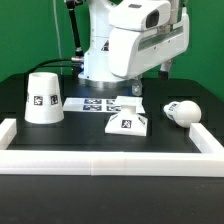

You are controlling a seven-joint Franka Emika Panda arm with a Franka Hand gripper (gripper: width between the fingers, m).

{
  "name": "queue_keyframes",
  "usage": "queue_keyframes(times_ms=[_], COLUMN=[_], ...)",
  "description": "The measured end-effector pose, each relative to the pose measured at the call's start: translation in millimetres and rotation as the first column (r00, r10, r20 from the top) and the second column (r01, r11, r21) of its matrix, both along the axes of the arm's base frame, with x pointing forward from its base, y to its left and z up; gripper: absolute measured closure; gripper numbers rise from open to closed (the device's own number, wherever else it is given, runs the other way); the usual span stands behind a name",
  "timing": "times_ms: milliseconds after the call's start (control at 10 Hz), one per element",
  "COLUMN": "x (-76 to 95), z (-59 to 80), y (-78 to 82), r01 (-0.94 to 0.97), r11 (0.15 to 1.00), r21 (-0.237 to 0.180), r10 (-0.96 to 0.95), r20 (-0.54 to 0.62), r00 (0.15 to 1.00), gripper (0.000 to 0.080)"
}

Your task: Assemble lamp

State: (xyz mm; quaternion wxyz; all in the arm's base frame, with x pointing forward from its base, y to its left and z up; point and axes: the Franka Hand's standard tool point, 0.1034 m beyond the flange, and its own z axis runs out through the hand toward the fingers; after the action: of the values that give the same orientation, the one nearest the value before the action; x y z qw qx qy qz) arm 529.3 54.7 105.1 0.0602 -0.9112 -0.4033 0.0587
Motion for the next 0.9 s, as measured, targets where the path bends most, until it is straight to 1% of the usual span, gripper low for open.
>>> queue_keyframes(times_ms=[600, 700, 800, 900], x=[-0.2, -0.9, -7.8, -17.2], z=[-0.4, -1.0, -3.7, -7.0], y=[-0.3, -2.8, -16.5, -26.0], r01=[0.000, 0.006, 0.040, 0.065], r11=[1.000, 1.000, 0.999, 0.998], r21=[-0.001, -0.002, -0.012, -0.020], r10=[0.000, -0.006, -0.040, -0.065], r20=[-0.001, 0.002, 0.014, 0.021], r00=[1.000, 1.000, 0.999, 0.998], gripper=[0.0100, 0.0100, 0.0100, 0.0100])
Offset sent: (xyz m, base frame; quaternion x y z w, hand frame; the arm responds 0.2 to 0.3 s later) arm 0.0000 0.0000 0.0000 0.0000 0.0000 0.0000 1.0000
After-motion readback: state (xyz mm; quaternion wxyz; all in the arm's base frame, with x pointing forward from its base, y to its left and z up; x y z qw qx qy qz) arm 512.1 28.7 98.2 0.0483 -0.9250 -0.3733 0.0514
